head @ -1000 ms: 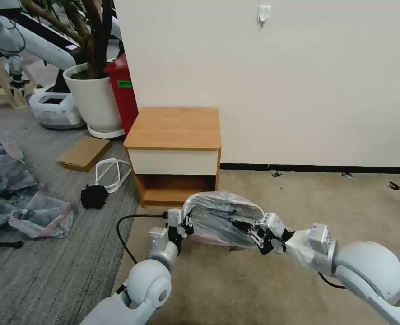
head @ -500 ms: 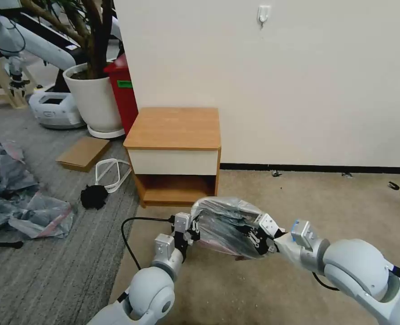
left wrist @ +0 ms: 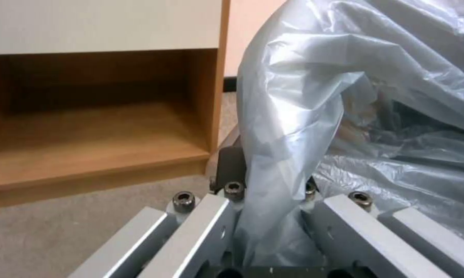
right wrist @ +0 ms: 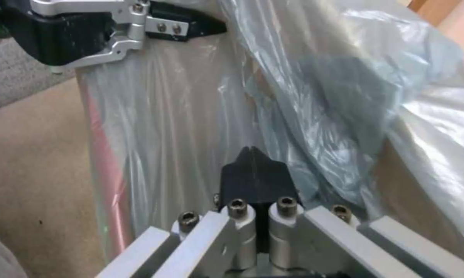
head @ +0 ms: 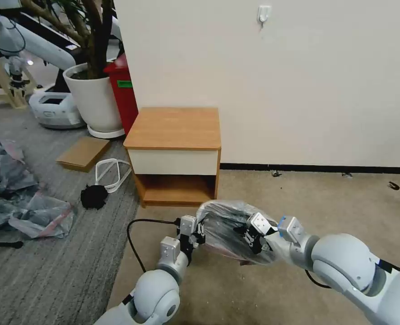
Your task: Pick up the garbage bag from the table and place it over the trash can.
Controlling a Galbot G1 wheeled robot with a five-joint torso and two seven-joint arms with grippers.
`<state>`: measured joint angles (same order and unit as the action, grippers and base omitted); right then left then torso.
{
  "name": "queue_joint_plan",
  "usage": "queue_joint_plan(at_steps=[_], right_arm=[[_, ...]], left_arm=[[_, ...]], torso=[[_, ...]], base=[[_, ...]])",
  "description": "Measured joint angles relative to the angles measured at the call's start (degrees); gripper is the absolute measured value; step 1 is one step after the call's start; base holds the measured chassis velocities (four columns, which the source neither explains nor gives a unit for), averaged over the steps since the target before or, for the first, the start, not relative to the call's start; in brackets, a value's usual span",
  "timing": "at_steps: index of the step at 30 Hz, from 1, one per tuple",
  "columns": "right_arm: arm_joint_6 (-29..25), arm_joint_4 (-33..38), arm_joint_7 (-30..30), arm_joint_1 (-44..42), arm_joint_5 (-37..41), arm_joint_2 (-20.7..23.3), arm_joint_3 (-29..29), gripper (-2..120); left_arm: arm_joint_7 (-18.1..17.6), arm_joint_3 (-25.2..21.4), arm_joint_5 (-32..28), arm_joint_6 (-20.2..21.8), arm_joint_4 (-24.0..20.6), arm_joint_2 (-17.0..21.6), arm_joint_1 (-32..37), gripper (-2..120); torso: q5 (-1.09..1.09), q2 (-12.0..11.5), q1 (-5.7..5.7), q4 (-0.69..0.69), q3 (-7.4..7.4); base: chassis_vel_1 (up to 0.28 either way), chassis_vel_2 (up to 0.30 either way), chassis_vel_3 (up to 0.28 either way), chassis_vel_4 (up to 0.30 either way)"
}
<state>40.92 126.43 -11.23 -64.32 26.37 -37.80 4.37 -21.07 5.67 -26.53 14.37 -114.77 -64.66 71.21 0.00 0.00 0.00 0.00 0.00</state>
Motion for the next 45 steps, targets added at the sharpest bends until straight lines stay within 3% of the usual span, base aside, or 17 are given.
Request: queue_joint_plan(at_steps=[19, 45], right_arm=[[-0.21, -10.91, -5.23, 8.92, -9.49, -2.29, -10.79, 0], [-0.35, -18.65, -7.41, 11.73, -19.96, -6.42, -15.09, 0]], left_arm=[[-0.26, 2.97, -0.27, 0.14, 0.09, -0.46, -1.38, 2], [-2.55, 5.56, -2.45, 0.48, 0.39, -1.83, -1.93, 2]], torso=[[0.00, 0.00, 0.00, 0.00, 0.00], [0.00, 0.00, 0.01, 0.00, 0.00]], base=[[0.000, 0.000, 0.000, 0.000], [0.000, 0.000, 0.000, 0.000]])
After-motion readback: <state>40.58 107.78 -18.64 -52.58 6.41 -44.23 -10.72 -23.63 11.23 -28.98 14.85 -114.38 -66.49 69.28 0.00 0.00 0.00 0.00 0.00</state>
